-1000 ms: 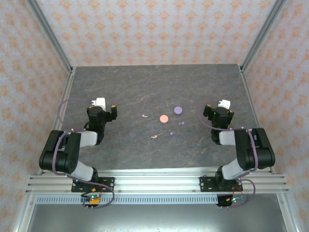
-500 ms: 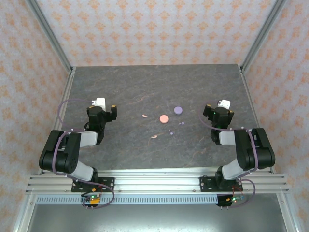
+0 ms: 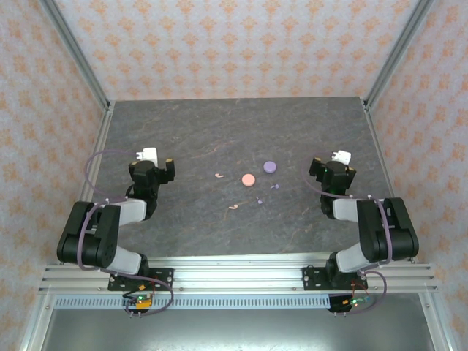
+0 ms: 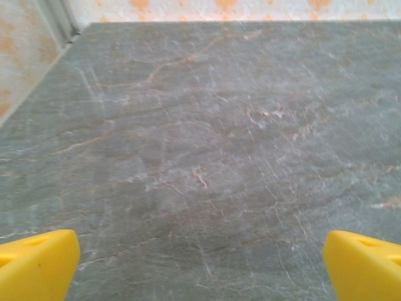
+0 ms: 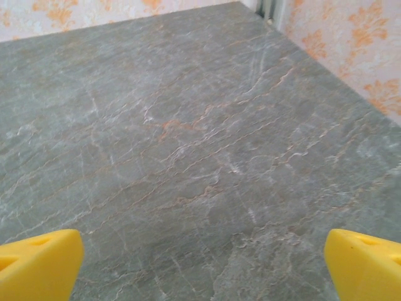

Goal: Insert the wireless bluetooth earbuds into the charging case

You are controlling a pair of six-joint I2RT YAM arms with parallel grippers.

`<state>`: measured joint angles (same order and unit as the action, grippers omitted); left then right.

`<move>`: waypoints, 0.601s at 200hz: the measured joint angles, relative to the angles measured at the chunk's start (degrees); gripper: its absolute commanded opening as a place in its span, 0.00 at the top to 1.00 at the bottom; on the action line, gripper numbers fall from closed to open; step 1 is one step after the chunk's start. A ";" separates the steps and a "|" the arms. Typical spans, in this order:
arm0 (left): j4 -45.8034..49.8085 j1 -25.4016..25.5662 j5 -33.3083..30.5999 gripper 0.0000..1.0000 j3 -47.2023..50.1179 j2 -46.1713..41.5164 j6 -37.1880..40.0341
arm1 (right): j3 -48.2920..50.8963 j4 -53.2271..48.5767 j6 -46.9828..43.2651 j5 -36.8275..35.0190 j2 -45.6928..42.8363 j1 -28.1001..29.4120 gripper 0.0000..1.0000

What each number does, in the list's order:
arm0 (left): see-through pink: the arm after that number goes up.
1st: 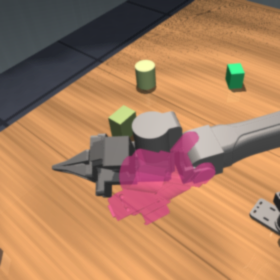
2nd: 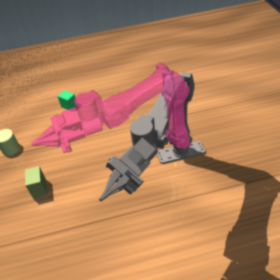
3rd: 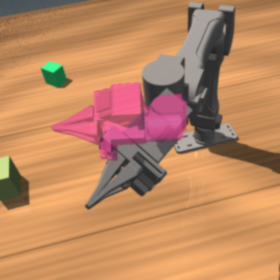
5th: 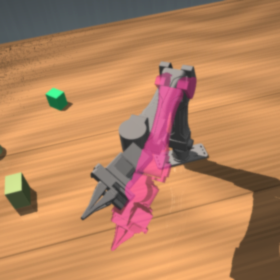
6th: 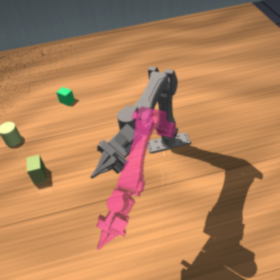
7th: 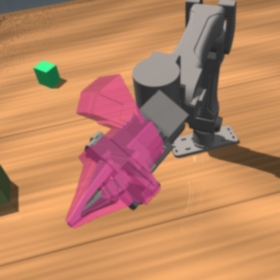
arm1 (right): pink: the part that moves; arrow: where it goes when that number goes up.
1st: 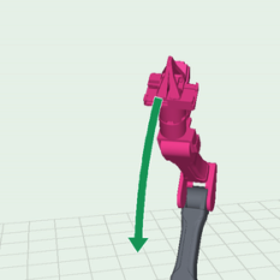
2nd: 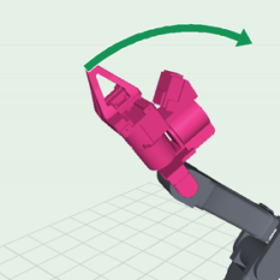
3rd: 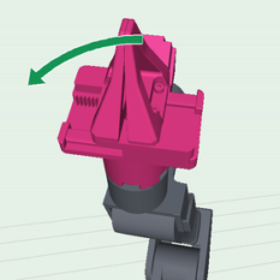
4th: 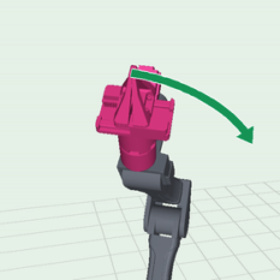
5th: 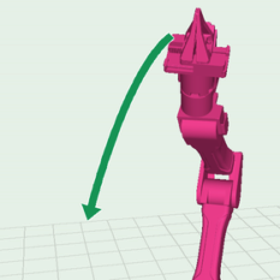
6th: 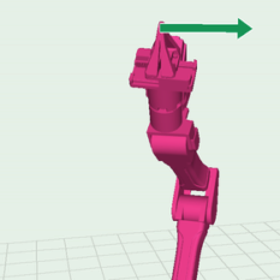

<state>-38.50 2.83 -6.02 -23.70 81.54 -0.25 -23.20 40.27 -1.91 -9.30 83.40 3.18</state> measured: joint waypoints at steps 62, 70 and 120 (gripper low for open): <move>20.06 0.00 -0.48 0.00 -8.57 -10.88 -6.08 | -11.39 -23.61 6.67 -1.97 -8.72 0.00 0.01; 23.37 0.00 0.68 0.00 -10.84 -11.72 -7.48 | -12.72 -26.82 7.58 -1.31 -9.84 0.00 0.01; 41.38 0.68 13.31 0.00 -23.56 -9.16 -16.63 | -16.70 -42.64 14.12 9.29 -13.90 0.00 0.01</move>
<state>2.87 3.51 7.29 -47.27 72.38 -16.88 -39.90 -2.37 12.21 -0.01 69.49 3.18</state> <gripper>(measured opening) 0.997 0.993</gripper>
